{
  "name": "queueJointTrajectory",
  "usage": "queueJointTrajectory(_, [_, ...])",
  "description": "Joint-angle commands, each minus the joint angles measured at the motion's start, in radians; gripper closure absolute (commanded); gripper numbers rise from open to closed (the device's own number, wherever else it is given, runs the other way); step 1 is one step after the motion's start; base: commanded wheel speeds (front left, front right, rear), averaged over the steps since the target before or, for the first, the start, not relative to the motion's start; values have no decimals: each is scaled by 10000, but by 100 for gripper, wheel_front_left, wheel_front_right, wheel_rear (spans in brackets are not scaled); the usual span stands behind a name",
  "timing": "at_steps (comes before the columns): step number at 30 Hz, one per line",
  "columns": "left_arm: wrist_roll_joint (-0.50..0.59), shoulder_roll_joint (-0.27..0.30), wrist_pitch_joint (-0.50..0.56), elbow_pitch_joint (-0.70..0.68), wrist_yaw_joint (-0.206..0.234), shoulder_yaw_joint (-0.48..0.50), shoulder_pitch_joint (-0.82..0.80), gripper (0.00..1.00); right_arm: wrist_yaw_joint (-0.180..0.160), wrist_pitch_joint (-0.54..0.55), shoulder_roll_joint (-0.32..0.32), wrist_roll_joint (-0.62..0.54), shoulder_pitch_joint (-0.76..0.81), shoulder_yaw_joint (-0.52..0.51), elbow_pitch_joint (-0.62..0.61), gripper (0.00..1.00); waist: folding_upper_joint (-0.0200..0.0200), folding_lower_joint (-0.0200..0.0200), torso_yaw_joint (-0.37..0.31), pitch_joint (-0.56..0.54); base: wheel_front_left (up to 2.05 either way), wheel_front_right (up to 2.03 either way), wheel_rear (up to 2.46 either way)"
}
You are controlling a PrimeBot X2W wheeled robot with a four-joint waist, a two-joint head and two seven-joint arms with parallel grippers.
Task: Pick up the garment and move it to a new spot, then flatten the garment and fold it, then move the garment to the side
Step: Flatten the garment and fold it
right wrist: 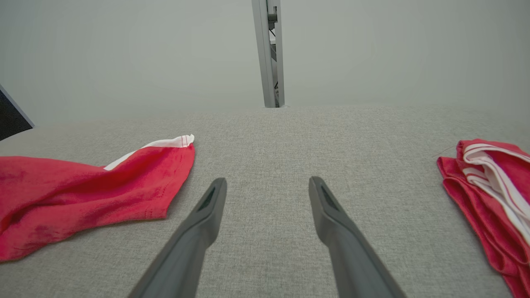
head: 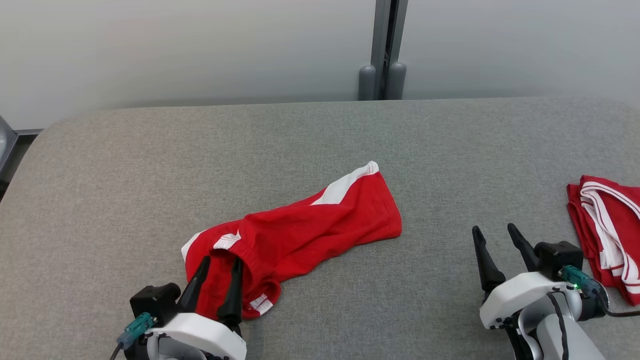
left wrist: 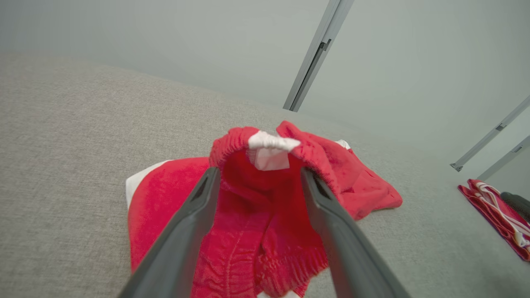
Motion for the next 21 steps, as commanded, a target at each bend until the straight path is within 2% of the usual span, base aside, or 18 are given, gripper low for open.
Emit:
queueJointTrajectory(1, [13,38,-1,7,63,10,97,0,-3,4,-63,-30,11,-61,-11,0,0,0,40,-22,0,0,0])
queueJointTrajectory(7, [-223,41,-1,-306,331,494,386,0,-1,4,-59,39,158,-157,62,0,0,0,231,-192,0,0,0])
queueJointTrajectory(10, [-562,27,1,-655,123,587,533,0,-3,4,-64,113,194,-96,69,0,0,0,295,-288,0,0,0])
queueJointTrajectory(15, [-1864,35,-1,-769,-239,-125,567,0,-3,4,-64,182,235,31,76,0,0,0,325,-362,0,0,0])
queueJointTrajectory(21, [-3047,43,1,-381,-378,-1149,94,0,-3,4,-64,131,180,161,99,0,0,0,115,-281,0,0,0])
